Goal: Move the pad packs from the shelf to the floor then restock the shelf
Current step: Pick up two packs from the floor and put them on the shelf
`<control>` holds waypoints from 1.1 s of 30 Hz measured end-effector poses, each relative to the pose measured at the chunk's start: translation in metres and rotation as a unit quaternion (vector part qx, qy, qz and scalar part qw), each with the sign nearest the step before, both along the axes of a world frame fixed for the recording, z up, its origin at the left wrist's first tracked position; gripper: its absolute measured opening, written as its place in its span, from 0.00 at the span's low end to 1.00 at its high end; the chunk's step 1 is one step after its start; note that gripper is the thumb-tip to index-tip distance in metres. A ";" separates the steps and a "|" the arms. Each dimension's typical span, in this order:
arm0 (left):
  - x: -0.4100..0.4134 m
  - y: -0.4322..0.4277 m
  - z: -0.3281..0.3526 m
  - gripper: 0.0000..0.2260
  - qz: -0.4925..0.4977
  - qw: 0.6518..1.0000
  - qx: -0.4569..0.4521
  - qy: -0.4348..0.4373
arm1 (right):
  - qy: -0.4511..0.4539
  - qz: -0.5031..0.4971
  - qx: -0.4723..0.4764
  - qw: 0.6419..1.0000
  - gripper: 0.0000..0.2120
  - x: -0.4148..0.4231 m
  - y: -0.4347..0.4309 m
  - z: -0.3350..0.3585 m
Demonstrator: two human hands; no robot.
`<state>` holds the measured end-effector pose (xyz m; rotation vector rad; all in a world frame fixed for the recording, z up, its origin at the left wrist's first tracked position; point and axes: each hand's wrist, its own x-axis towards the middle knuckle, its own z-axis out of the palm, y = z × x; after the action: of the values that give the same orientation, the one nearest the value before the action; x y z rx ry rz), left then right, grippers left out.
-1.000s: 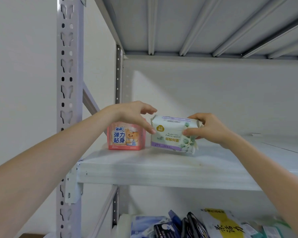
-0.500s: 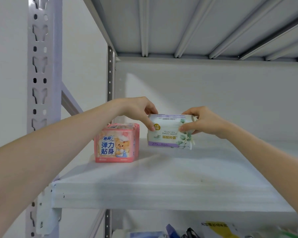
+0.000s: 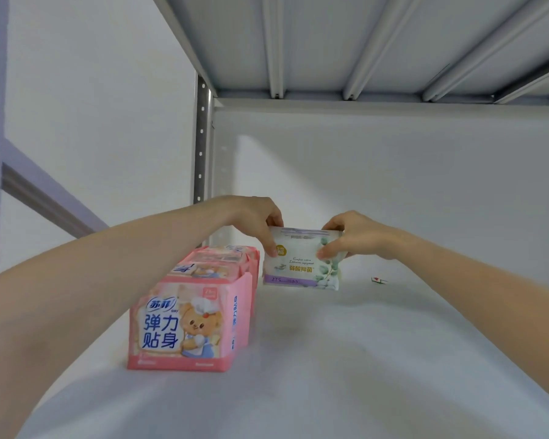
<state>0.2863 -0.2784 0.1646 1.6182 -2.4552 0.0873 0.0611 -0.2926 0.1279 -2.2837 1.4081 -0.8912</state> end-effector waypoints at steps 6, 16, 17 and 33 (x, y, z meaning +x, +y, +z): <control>0.003 -0.032 -0.013 0.27 0.019 0.999 0.013 -0.042 | 0.060 -0.002 0.017 0.998 0.19 0.011 -0.034 -0.008; -0.003 -0.048 -0.026 0.26 0.042 0.991 0.054 -0.116 | 0.135 -0.013 0.050 0.990 0.18 0.018 -0.052 -0.024; -0.003 -0.047 -0.027 0.27 0.044 0.990 0.053 -0.121 | 0.140 -0.017 0.050 0.989 0.19 0.019 -0.052 -0.024; 0.001 0.030 -0.021 0.33 0.040 0.998 -0.038 -0.034 | 0.139 -0.064 -0.081 0.985 0.35 -0.004 0.014 -0.014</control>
<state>0.2869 -0.2488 0.1432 1.7078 -2.4040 0.2499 0.0570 -0.2787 0.1134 -2.5438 1.6699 -0.7694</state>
